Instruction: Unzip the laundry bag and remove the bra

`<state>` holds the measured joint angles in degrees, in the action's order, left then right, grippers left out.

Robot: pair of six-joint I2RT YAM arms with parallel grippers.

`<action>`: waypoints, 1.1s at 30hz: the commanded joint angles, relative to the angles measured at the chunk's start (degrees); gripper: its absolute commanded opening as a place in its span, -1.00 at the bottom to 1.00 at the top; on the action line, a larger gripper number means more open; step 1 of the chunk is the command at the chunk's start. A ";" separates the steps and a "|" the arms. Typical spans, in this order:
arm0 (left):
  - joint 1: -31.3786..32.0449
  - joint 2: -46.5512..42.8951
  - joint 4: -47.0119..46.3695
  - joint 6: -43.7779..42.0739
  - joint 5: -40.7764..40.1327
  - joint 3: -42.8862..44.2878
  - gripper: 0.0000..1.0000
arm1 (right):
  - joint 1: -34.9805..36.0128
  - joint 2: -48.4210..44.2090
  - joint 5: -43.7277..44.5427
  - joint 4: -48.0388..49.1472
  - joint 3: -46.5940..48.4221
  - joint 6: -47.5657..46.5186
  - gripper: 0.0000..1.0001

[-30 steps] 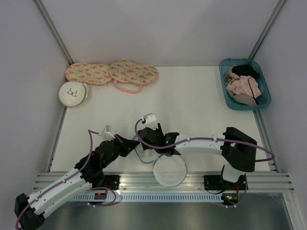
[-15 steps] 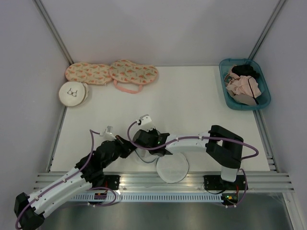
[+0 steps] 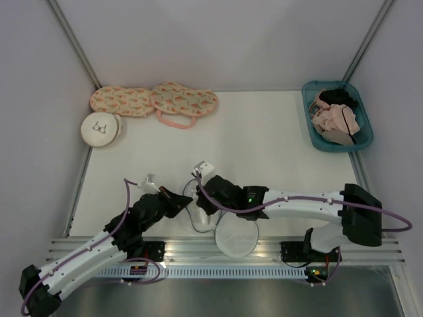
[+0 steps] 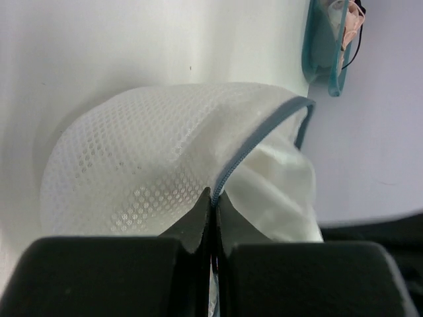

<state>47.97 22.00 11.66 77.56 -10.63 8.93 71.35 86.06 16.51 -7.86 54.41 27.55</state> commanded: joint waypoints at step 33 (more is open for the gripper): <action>-0.24 4.55 -2.78 -0.30 5.00 -0.14 -0.96 | -39.74 -27.28 36.86 6.71 10.87 -10.86 -0.99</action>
<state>47.97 26.96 10.17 77.54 -7.60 8.93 41.34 55.44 57.60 -5.50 59.02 16.25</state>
